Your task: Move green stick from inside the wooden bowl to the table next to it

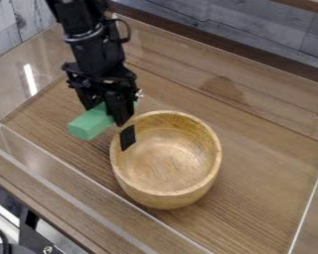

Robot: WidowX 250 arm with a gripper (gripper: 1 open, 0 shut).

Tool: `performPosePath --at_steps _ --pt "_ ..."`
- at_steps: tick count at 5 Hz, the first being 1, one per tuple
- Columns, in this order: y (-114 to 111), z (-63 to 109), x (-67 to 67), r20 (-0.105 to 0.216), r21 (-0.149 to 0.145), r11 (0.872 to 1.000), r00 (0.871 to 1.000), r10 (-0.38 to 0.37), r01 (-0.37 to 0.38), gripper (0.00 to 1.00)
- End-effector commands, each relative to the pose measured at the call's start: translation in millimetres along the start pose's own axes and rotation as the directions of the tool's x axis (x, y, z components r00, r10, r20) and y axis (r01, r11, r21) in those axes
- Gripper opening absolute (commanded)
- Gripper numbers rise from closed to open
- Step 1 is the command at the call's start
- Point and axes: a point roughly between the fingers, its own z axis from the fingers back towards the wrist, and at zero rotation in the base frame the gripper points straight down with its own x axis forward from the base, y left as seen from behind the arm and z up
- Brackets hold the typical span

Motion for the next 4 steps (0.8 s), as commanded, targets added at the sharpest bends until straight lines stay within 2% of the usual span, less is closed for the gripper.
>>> performPosePath --at_steps 1,2,3,4 --pt "-11.3 20.6 13.7 0.066 0.001 1.000 0.998 -0.009 0.008 0.00" --pt "-29.9 28.3 24.6 0.081 -0.022 1.000 0.997 0.006 -0.004 0.00" --pt "-55.7 29.5 45.4 0.109 -0.043 0.998 0.993 0.039 -0.034 0.00" --pt "-86.1 24.4 59.8 0.126 -0.057 0.998 0.991 0.044 -0.037 0.00"
